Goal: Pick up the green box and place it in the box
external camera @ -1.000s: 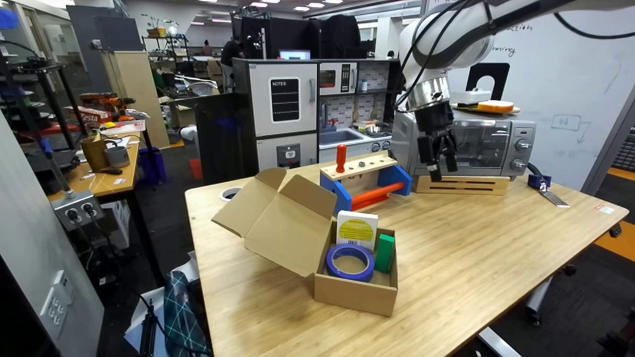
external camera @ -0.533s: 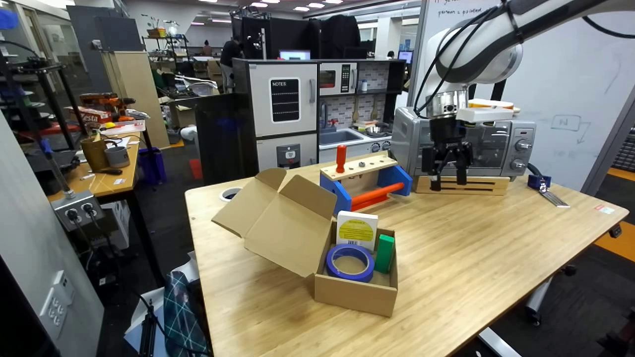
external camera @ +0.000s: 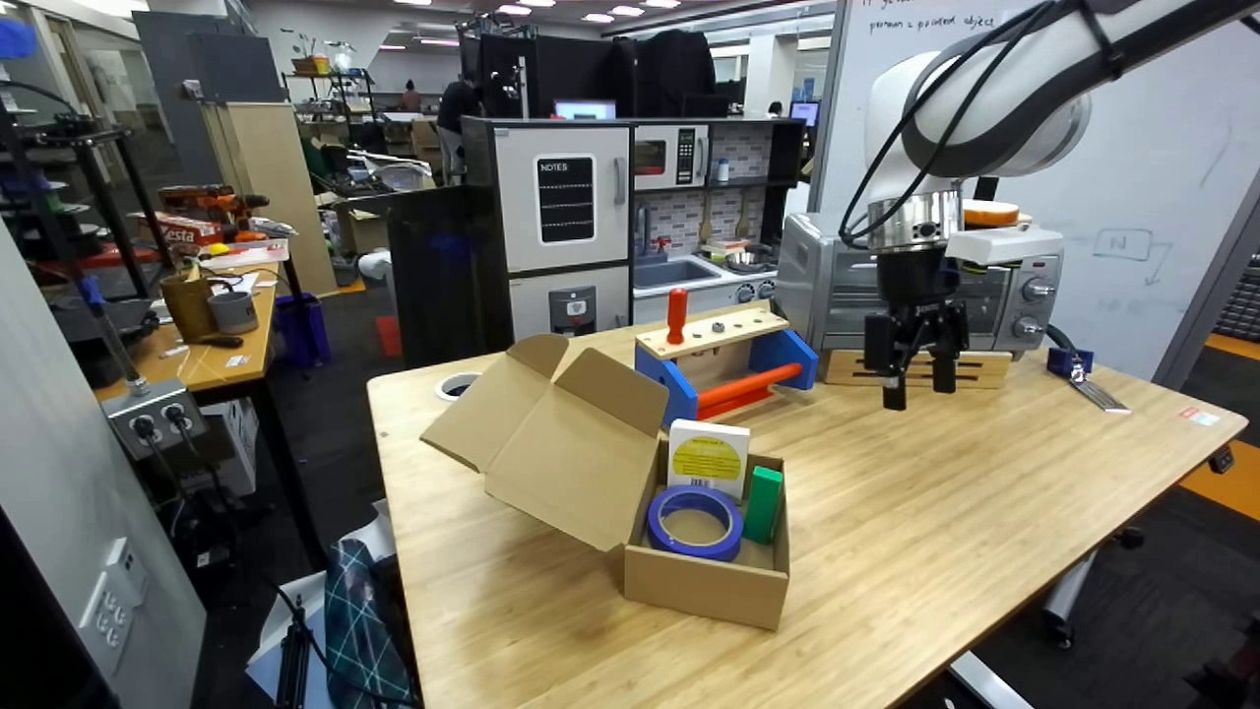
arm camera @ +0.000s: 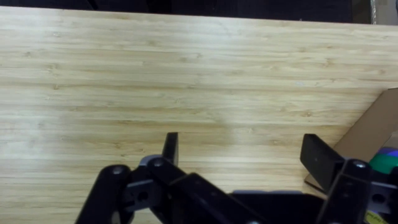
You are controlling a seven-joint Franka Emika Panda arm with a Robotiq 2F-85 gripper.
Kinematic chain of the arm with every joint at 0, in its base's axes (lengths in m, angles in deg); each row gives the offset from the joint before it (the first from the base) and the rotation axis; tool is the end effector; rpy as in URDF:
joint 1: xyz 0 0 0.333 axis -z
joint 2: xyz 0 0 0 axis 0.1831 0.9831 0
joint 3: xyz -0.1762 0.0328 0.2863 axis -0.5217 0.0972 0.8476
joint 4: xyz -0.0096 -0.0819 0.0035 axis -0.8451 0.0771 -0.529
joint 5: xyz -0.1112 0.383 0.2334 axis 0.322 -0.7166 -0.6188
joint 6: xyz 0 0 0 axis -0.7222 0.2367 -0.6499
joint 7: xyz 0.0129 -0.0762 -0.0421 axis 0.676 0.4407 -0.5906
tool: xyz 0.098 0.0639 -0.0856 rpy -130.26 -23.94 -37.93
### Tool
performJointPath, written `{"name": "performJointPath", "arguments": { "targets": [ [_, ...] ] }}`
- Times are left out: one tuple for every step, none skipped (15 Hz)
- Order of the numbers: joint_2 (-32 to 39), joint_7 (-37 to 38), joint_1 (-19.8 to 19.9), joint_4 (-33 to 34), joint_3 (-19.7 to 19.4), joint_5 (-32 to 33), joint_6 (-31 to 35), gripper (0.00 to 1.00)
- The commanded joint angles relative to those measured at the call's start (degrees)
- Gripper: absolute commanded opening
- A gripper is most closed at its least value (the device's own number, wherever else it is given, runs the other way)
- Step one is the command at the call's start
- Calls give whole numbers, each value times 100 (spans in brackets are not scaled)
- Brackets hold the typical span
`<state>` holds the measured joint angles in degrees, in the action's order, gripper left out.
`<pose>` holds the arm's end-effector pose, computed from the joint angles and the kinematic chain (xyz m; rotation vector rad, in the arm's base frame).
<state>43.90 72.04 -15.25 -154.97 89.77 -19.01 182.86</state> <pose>0.5947 0.1048 0.2785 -3.0402 -0.0258 0.4998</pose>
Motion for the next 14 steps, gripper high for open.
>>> {"name": "performJointPath", "arguments": {
  "targets": [
    [-514, -163, -48, -481, 88, -170, -39, 100],
    [-623, -159, -76, -585, 116, -173, -32, 100],
    [-711, -171, -104, -671, 145, -199, -3, 100],
    [-781, -186, -124, -746, 163, -221, 16, 100],
    [-833, -203, -139, -801, 181, -258, 13, 100],
    [-868, -167, -161, -846, 185, -268, 23, 100],
    [-710, -41, -180, -664, 173, -121, -69, 100],
    [-743, -42, -187, -708, 178, -132, -65, 100],
    [-757, -44, -188, -728, 178, -137, -63, 100],
    [-758, -46, -188, -732, 178, -137, -62, 100],
    [-758, -47, -188, -733, 178, -138, -62, 100],
    [-758, -47, -188, -733, 178, -138, -62, 100],
    [-758, -48, -187, -733, 178, -138, -61, 100],
    [-758, -48, -188, -734, 178, -138, -61, 100]
  ]
}}
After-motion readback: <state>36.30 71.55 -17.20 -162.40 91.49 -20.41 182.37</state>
